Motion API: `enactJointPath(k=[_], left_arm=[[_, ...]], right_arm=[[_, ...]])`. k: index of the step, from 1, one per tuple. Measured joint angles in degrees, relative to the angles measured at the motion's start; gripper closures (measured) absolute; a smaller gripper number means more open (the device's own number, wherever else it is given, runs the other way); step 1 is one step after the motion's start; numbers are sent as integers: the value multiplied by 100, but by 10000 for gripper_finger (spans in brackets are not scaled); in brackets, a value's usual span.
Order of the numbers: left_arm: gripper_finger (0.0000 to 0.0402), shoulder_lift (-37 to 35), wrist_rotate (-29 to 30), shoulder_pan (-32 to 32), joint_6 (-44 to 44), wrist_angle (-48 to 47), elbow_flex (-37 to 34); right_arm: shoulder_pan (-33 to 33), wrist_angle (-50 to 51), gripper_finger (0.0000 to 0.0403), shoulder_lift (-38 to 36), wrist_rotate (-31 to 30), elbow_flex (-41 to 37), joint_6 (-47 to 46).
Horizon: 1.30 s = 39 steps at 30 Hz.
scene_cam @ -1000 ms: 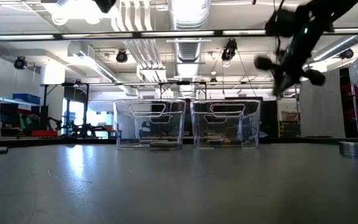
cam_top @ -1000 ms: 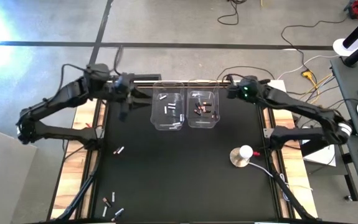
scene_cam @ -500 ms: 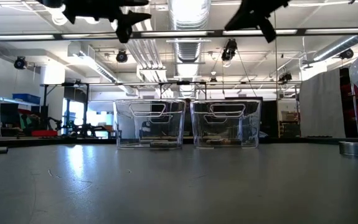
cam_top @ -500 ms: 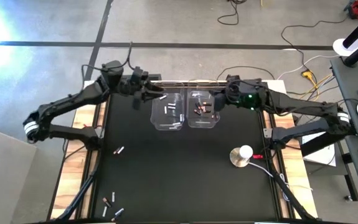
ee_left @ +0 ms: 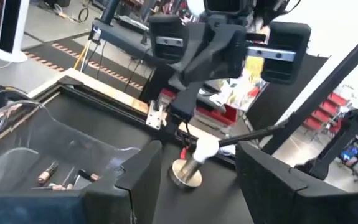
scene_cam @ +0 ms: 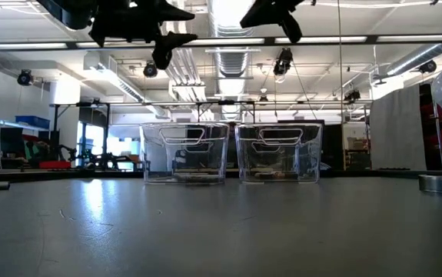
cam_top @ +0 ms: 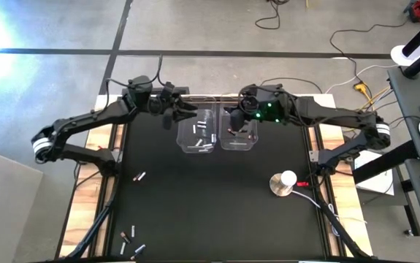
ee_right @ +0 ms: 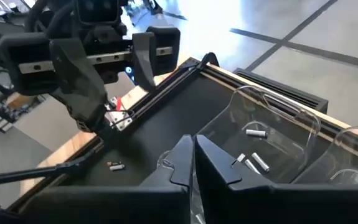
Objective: Sort batteries
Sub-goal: Put the white battery into the left transparent bin
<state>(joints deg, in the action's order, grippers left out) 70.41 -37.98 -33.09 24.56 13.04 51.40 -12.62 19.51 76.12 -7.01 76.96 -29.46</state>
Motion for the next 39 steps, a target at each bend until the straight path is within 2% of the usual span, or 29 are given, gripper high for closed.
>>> enactJointPath(k=[7,22,29,39], left_arm=[[229,-300,357,-4,-324,-1037,30],[233,-852,1085,3,-460,-2469,32],[233,-874,1926,206,-462,-3622,32],[233,-830,3089,966,-69,-5190,32]], right_arm=[[-2,81,394,92,-7,158,215],[-174,103,393,74,-53,156,502],[-238,101,390,72,-61,154,717],[-444,102,390,72,-61,152,923]])
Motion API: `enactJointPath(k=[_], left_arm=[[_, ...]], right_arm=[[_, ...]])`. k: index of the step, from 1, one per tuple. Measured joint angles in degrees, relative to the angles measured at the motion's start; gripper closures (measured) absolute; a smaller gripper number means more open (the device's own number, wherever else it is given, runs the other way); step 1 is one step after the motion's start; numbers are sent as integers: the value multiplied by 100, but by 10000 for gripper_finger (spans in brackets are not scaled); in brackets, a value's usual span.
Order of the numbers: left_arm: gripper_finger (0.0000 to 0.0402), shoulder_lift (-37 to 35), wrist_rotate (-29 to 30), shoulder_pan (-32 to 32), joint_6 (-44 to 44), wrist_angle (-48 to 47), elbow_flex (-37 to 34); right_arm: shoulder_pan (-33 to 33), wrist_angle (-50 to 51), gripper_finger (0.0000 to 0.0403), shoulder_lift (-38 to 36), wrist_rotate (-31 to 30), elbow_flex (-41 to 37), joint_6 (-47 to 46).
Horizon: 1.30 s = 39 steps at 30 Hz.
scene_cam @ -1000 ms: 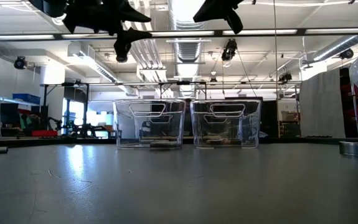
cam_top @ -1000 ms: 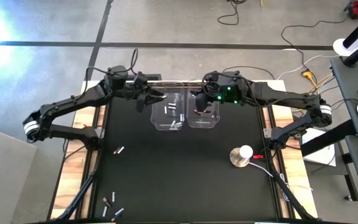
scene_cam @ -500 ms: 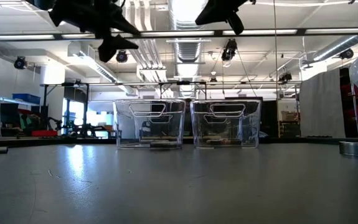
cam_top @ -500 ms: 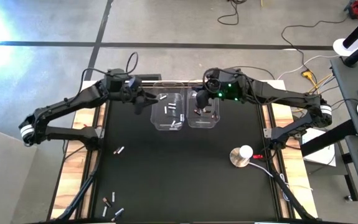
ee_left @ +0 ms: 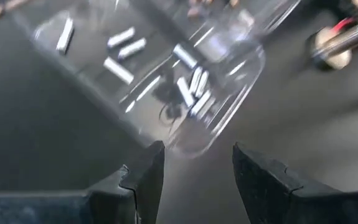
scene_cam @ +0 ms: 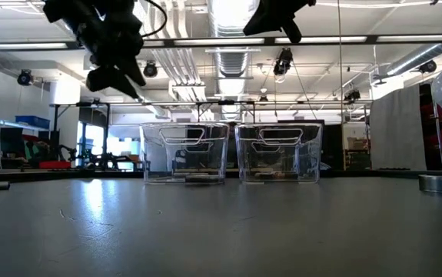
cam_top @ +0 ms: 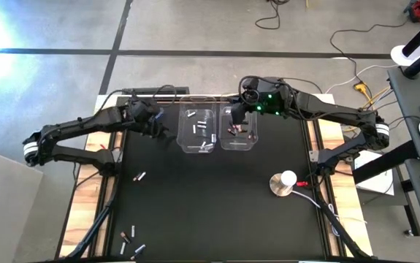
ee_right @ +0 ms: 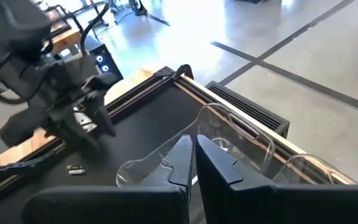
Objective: Sort batteries
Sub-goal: Put the white battery into the left transparent bin
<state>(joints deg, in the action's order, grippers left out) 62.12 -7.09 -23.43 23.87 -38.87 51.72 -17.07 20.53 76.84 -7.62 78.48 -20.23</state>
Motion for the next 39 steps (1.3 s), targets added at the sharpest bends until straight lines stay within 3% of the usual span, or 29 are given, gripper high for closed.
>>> enactJointPath(k=[10,20,25,34,39], left_arm=[[233,89,59,480,938,-520,-455],[233,97,210,1612,2211,-495,-1045],[233,99,275,1818,2684,-580,-1378],[233,102,129,2158,2935,-1023,-1742],[238,102,589,2486,2910,-1690,-1495]], right_arm=[[-39,5,390,0,1,0,72],[-78,22,390,0,2,-2,96],[-87,22,390,0,1,-2,97],[-87,29,390,0,2,-2,80],[-87,29,390,0,2,-4,79]])
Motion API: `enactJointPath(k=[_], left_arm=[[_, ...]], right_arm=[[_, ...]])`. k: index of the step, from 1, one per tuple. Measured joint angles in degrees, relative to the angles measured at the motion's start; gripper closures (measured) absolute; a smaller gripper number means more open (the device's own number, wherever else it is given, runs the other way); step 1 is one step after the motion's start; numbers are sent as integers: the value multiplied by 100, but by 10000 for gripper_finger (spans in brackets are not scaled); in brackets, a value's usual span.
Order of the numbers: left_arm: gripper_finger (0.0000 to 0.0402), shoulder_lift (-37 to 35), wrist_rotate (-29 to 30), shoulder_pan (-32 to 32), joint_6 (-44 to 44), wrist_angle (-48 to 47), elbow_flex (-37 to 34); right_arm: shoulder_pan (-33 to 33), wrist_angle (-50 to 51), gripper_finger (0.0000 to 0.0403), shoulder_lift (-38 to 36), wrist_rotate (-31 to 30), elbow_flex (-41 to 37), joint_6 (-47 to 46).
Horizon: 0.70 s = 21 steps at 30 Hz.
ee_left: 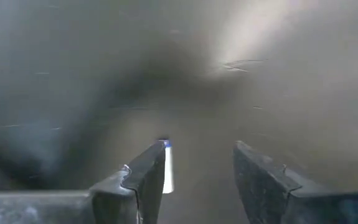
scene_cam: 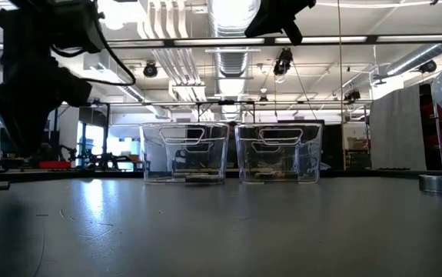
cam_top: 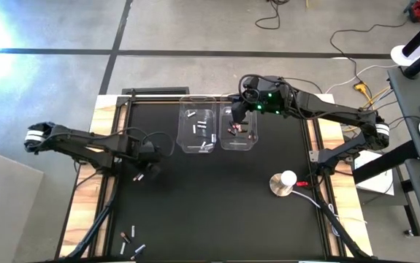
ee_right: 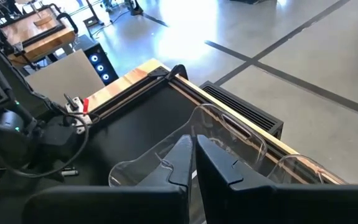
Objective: Sort batteries
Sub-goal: Put the white battery into the left transparent bin
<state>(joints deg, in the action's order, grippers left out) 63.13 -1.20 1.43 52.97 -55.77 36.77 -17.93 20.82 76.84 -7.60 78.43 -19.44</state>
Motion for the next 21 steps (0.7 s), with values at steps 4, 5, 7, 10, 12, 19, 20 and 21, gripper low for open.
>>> enactJointPath(k=[4,5,7,10,12,19,20,21], left_arm=[[243,-1,133,35,177,-147,-29],[244,-2,76,35,239,-132,-95],[244,39,20,35,300,-191,-235],[244,106,18,35,290,-131,-372],[245,154,18,36,281,-82,-437],[245,408,21,39,166,342,-460],[245,475,20,38,186,337,-460],[245,547,20,37,208,332,-463]], right_arm=[[0,0,390,0,0,-4,5],[0,0,390,0,0,-4,9],[0,0,390,0,0,-4,13],[0,-3,390,0,0,-12,15],[0,-4,390,0,0,-29,13],[0,0,390,0,0,-88,-2],[0,6,390,0,0,-94,-4],[0,2,390,0,0,-97,-10]])
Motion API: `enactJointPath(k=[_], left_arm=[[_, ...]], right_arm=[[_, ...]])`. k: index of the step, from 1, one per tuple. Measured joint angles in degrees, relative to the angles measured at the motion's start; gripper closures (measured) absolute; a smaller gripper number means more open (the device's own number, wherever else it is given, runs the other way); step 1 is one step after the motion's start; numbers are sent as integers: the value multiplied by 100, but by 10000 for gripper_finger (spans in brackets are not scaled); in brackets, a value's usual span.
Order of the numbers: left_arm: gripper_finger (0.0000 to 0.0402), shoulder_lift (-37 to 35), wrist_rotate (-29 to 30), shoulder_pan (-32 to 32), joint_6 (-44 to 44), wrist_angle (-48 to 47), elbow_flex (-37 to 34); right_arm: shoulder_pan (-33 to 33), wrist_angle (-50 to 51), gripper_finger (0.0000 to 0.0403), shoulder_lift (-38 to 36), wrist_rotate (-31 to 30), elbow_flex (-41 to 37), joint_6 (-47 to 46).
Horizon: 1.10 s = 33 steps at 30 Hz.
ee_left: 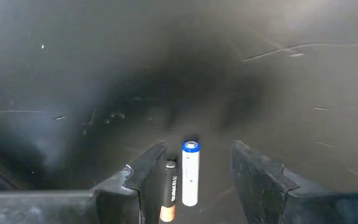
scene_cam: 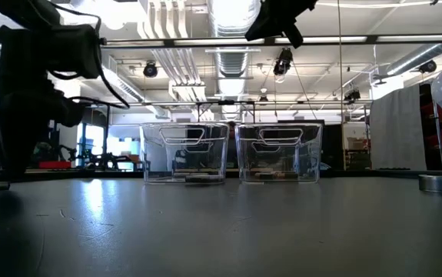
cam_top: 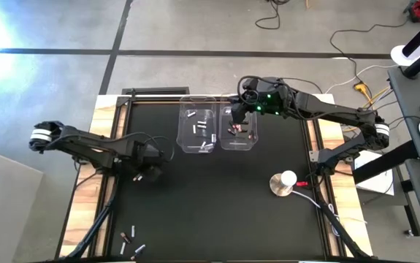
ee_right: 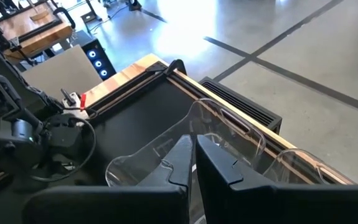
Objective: Sort batteries
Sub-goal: Put the white battery into the left transparent bin
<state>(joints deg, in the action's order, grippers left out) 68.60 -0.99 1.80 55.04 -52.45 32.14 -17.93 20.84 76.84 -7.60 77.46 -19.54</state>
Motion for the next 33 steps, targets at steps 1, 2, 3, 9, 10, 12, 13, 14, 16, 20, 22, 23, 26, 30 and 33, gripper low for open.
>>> enactJointPath(k=[1,2,3,9,10,12,13,14,16,20,22,23,26,30,33], left_arm=[[245,73,0,0,9,0,-2],[245,150,0,0,11,2,-2],[245,231,-2,0,16,2,-2],[247,695,-271,-5,-120,103,5],[248,757,-329,-9,-144,121,12],[253,887,-357,-9,-146,122,20],[259,941,-379,-9,-144,118,24],[268,999,-392,-9,-130,120,28],[289,1097,-423,-9,-69,141,36],[340,1202,-468,-7,-50,209,46],[364,1201,-449,-3,-50,244,46],[375,1190,-426,-1,-51,251,46],[392,1106,-310,4,53,258,26],[390,736,-169,7,142,264,-10],[390,277,159,2,128,238,96]], right_arm=[[0,0,390,0,0,-2,-28],[0,-2,390,0,0,-7,-35],[0,-2,390,0,0,-12,-36],[0,-2,390,0,0,-27,-38],[0,-4,390,0,0,-29,-38],[0,0,390,0,0,-38,-38],[0,-1,390,0,0,-38,-38],[0,-2,390,0,0,-38,-38],[0,-6,390,0,0,-38,-38],[0,-6,390,0,0,-40,-38],[0,-8,390,0,0,-40,-43],[0,-8,390,0,0,-40,-77],[0,-11,390,0,0,-40,-203],[0,-13,390,0,0,-40,-298],[0,-15,390,0,0,-40,-298]])
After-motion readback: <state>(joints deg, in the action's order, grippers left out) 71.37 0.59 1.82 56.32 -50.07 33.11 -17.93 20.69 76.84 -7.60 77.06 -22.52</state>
